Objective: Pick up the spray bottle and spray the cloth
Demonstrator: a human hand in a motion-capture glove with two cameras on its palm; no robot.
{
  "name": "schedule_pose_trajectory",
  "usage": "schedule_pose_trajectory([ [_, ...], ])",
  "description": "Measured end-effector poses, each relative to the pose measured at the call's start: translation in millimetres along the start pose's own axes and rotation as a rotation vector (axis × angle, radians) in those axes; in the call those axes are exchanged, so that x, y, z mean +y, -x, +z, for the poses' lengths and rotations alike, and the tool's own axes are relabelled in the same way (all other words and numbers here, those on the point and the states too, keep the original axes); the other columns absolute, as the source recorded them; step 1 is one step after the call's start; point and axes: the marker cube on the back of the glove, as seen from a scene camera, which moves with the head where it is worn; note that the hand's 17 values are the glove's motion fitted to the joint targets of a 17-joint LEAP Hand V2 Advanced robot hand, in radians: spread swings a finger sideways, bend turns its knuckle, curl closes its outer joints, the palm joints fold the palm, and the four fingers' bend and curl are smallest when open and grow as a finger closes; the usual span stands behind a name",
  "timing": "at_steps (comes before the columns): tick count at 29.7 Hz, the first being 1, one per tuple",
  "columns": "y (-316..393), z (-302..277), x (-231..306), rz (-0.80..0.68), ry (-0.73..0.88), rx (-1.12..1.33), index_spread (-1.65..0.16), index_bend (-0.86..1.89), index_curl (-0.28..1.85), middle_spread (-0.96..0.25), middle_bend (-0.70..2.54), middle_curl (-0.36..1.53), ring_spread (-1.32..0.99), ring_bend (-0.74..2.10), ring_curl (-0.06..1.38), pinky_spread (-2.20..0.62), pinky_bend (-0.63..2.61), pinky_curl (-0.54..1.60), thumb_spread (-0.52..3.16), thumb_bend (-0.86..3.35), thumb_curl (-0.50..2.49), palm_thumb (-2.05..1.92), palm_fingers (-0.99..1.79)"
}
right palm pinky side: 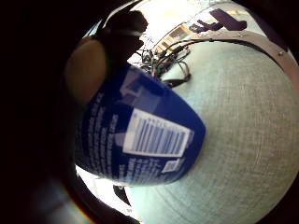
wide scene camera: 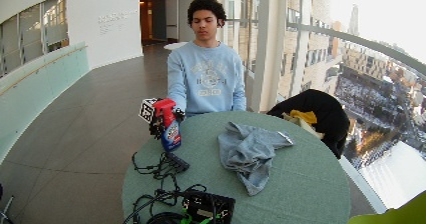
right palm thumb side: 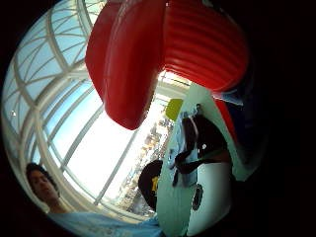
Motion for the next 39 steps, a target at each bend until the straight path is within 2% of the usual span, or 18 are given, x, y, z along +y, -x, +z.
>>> schedule_pose_trajectory([
  [6,-0.6,-1.2,-9.4,-0.015,0.007,-0.035,-0.29,0.18,0.31,-0.11,0.44,0.44,-0.06,0.45,0.35,0.25,0.12,0.24,0.92,0.09,0.44,1.0,0.83],
  [15,-2.9,-7.6,-14.3,-0.045,0.021,-0.042,-0.26,0.17,0.37,-0.13,0.48,0.47,-0.1,0.5,0.39,0.25,0.13,0.22,0.72,0.03,0.52,1.02,1.02],
  [25,-4.2,-9.1,-17.4,-0.08,0.055,-0.06,-0.25,0.17,0.41,-0.12,0.43,0.48,-0.12,0.51,0.41,0.22,0.17,0.23,0.63,-0.02,0.58,1.04,1.06],
  [33,19.8,4.7,-23.7,-0.15,0.234,-0.019,-0.24,0.15,0.41,-0.11,0.39,0.48,-0.12,0.49,0.41,0.17,0.19,0.26,0.6,-0.03,0.61,1.0,1.11],
  [39,49.3,23.5,-24.9,-0.218,0.468,0.053,-0.23,0.12,0.4,-0.11,0.4,0.49,-0.11,0.51,0.41,0.16,0.21,0.28,0.6,-0.03,0.62,0.98,1.14],
])
